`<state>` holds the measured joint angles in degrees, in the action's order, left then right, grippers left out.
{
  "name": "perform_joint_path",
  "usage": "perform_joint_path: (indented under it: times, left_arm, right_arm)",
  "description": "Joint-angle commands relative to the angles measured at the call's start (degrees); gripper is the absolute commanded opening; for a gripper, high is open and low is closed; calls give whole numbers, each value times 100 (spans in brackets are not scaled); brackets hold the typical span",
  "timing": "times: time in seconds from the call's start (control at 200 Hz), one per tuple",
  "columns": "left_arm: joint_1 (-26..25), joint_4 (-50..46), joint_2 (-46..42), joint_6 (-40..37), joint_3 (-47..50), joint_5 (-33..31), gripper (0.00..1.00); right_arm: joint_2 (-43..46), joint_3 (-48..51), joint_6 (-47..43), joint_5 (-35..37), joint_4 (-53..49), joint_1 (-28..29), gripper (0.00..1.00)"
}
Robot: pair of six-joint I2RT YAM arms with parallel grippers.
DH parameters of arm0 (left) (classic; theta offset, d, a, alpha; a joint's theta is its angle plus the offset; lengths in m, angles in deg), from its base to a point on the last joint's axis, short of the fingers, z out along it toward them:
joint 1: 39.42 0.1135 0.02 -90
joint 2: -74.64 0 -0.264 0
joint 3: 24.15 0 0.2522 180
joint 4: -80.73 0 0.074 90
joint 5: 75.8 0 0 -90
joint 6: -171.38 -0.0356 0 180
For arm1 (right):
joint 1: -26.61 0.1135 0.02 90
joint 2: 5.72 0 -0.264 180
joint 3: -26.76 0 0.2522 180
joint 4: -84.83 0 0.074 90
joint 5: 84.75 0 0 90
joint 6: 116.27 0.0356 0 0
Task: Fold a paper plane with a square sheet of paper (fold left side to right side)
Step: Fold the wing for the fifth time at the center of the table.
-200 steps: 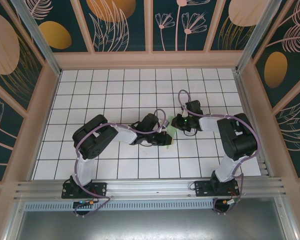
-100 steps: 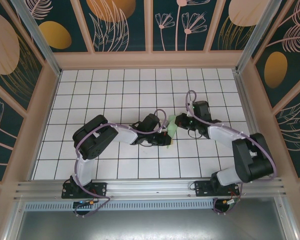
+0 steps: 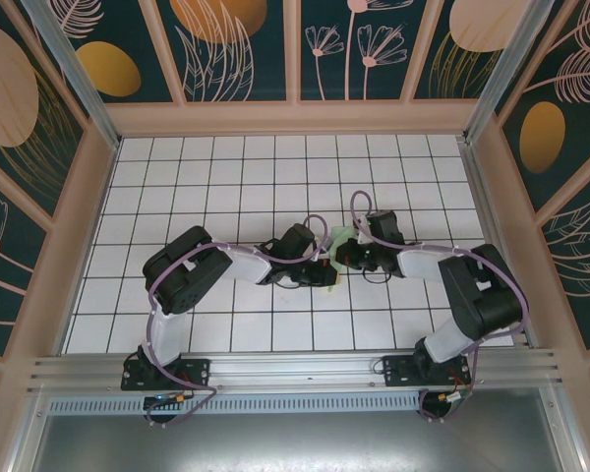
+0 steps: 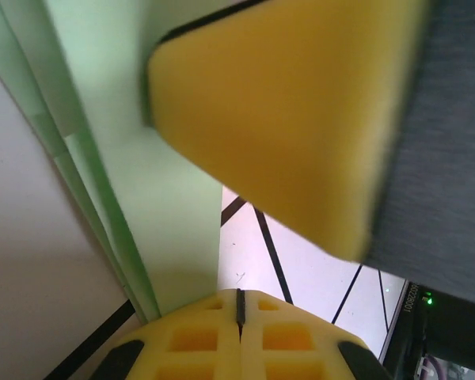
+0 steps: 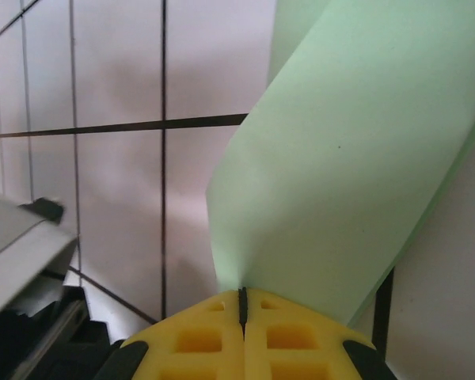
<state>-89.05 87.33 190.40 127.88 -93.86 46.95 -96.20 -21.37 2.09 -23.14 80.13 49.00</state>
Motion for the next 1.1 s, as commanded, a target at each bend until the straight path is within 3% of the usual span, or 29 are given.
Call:
perform_joint_path:
  times: [0.0,0.395,1.091]
  left_arm:
    - [-91,-693,234,-165,103,-349,3]
    - [-91,-704,254,-163,136,-349,2]
    - [-91,-710,288,-185,137,-339,2]
  right_arm:
    - [-246,-229,-254,162,108,21,0]
    - [-670,-434,-654,491,-187,-268,0]
    - [-1273,-1179,-1004,259,-325,-1000,0]
